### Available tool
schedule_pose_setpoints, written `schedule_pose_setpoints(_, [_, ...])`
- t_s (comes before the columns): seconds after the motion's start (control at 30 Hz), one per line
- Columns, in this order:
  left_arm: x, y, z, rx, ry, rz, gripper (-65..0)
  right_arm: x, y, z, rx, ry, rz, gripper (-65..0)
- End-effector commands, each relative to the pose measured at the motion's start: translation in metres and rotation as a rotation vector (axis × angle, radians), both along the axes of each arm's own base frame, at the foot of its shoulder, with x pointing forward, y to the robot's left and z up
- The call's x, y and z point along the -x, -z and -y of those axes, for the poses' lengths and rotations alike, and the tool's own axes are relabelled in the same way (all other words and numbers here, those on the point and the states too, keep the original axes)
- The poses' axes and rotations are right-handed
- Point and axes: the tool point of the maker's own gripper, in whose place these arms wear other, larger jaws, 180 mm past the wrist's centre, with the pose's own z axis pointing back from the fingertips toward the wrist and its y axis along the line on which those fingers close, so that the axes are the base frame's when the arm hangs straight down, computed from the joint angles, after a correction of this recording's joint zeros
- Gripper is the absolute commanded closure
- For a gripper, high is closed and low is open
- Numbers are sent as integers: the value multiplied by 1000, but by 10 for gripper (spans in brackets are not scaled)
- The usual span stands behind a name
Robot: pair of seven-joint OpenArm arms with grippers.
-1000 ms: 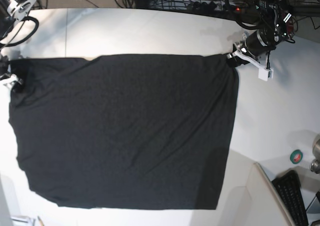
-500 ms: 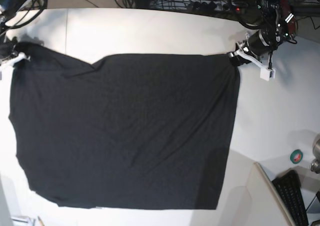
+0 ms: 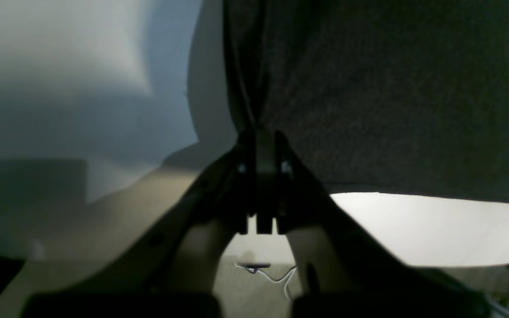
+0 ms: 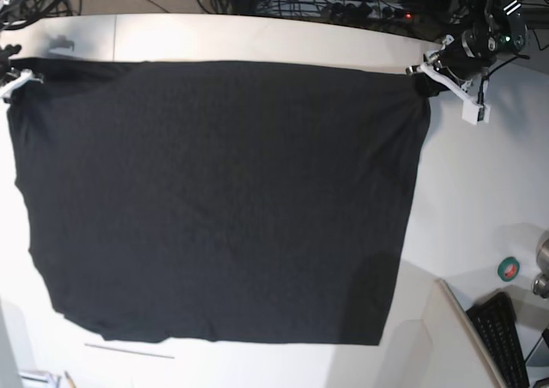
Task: Layout the t-shirt on the table in an organized manner, then fold the t-shirt properly
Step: 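Drag the held shirt edge away from the hem with both grippers, then fold the held shirt edge over toward the hem with both grippers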
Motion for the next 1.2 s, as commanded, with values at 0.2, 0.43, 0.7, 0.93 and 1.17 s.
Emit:
schedule_pose_setpoints(0.2, [2, -21, -3, -45, 28, 45, 0, -1, -28, -1, 74, -20, 10, 0])
schedule_pose_setpoints(0.43, [-34, -41, 1, -51, 45, 137, 0, -35, -38, 1, 71, -20, 78, 0])
schedule_pose_setpoints(0.7, [-79, -42, -2, -10, 3, 192, 0, -85, -32, 7, 49, -57, 77, 0])
schedule_pose_setpoints(0.93, [-107, -42, -4, 26, -25, 217, 0, -129, -34, 2, 19, -59, 95, 0])
schedule_pose_setpoints(1.17, [-124, -40, 0, 36, -65, 203, 0, -157, -39, 5, -20, -56, 126, 0])
